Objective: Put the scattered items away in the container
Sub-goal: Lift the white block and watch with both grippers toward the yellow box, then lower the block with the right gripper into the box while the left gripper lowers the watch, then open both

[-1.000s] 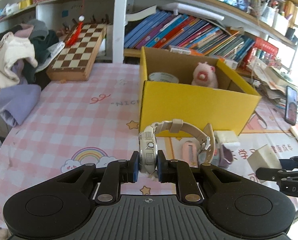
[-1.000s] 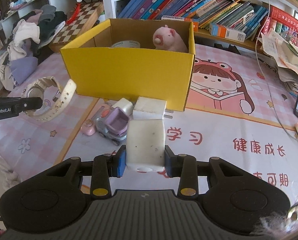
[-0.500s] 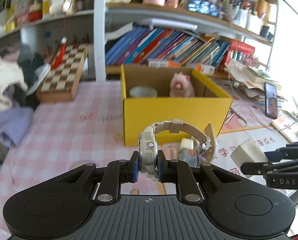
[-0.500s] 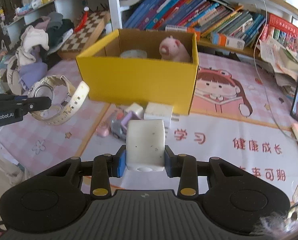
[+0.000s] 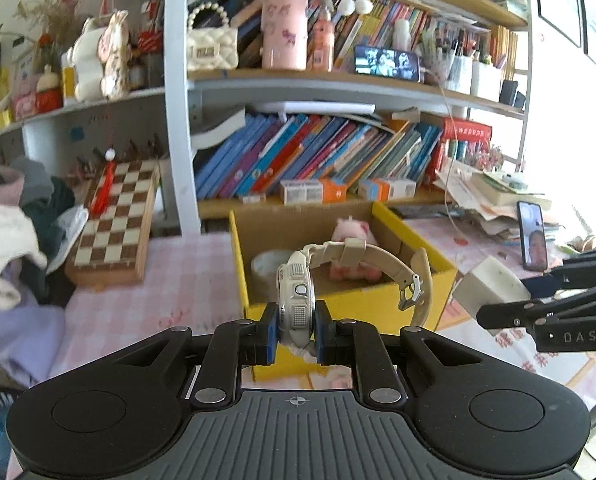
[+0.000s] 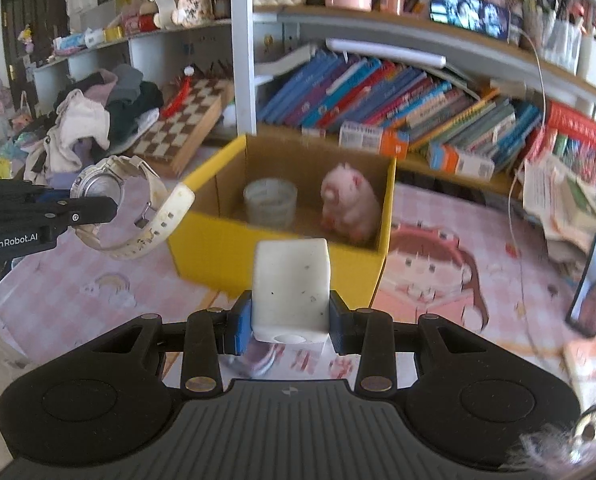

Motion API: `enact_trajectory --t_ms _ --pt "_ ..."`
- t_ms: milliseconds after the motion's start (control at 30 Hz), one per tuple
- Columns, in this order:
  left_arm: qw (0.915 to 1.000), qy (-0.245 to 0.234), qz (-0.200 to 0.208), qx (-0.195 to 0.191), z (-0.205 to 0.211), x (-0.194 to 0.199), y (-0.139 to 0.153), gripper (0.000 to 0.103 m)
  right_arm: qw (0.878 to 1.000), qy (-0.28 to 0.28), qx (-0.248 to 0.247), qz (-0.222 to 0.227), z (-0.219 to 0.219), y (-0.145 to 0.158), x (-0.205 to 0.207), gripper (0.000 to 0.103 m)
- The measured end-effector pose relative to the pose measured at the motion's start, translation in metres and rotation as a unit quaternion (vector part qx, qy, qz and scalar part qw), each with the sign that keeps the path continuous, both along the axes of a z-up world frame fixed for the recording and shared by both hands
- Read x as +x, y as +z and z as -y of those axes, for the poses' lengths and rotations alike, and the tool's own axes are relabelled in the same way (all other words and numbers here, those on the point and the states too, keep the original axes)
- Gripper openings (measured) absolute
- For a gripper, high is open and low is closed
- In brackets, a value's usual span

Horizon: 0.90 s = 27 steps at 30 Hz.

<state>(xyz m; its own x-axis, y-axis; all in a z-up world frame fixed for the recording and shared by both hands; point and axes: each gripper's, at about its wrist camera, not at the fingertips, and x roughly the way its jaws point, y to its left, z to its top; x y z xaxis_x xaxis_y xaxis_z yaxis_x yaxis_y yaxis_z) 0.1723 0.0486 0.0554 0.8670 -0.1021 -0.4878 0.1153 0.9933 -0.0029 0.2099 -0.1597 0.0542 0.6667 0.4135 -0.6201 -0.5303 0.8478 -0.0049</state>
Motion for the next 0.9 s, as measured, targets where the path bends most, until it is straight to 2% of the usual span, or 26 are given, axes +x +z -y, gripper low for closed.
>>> enact_trajectory --t_ms 167,433,667,900 --pt "0.9998 -0.01 0.015 0.013 0.005 0.024 0.011 0.016 1.0 0.009 -0.003 0.019 -0.001 0.018 0.03 0.035" --pt "0.999 -0.018 0.017 0.037 0.018 0.072 0.019 0.016 0.998 0.034 -0.019 0.051 -0.007 0.035 0.083 0.035" --pt "0.9972 -0.028 -0.02 0.066 0.03 0.114 0.003 0.016 0.997 0.065 -0.034 0.037 -0.013 0.027 0.128 0.035" --pt "0.9898 -0.045 -0.083 0.107 0.039 0.151 -0.022 0.016 0.991 0.113 -0.073 0.006 -0.033 -0.003 0.162 0.035"
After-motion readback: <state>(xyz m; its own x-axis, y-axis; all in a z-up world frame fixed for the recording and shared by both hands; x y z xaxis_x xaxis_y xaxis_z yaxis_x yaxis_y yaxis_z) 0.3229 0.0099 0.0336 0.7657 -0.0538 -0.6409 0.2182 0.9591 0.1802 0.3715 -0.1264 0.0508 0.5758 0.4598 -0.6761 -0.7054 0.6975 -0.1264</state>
